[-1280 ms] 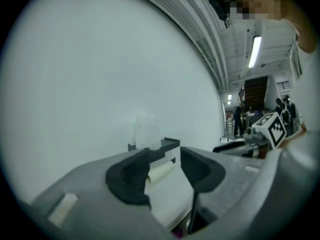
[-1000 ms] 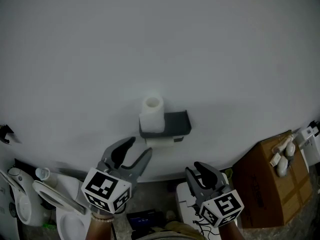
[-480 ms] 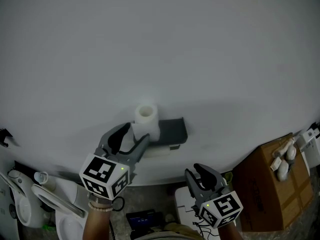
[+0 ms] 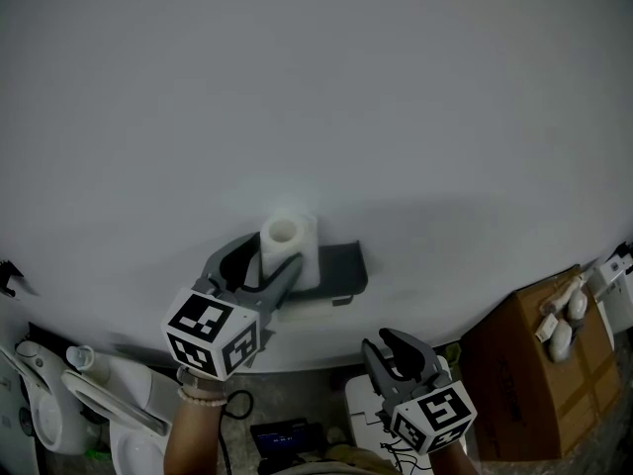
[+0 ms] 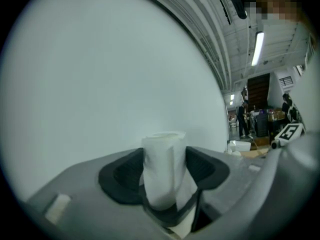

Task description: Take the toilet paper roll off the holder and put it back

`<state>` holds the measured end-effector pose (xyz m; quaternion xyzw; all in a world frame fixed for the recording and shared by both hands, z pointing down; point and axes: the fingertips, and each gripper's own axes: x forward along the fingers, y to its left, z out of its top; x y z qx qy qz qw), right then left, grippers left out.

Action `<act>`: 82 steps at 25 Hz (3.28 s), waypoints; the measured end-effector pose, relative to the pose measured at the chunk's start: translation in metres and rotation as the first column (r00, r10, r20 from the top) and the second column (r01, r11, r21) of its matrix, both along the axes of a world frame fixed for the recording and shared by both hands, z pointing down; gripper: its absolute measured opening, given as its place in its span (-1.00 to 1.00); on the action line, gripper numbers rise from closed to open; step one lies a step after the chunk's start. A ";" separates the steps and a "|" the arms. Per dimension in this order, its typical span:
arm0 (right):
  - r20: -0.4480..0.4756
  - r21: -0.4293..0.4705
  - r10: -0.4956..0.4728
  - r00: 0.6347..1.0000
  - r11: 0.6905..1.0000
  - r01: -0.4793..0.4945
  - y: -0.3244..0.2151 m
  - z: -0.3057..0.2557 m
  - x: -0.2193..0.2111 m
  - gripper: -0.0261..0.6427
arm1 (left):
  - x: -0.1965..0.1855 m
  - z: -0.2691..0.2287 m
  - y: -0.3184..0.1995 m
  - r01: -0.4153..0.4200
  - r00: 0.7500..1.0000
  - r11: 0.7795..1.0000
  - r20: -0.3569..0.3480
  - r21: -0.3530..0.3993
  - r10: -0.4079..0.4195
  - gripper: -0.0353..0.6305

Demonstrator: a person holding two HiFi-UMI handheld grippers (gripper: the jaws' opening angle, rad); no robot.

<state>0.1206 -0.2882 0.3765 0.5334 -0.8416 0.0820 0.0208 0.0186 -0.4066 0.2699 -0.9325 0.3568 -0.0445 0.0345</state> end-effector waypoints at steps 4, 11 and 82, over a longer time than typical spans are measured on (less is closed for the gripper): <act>-0.010 0.011 0.000 1.000 1.000 0.000 0.001 0.001 0.002 -0.60 | 0.004 0.001 0.001 -0.016 1.000 1.000 -0.002 0.005 0.016 -0.17; -0.002 0.027 0.001 1.000 1.000 -0.001 0.000 -0.004 -0.001 -0.60 | 0.007 -0.001 0.006 -0.038 0.999 0.999 0.017 0.019 0.037 -0.18; -0.086 0.073 -0.191 0.978 0.978 0.197 0.131 -0.008 -0.137 -0.25 | -0.039 0.047 0.244 -0.229 0.971 0.972 -0.077 -0.049 0.224 -0.18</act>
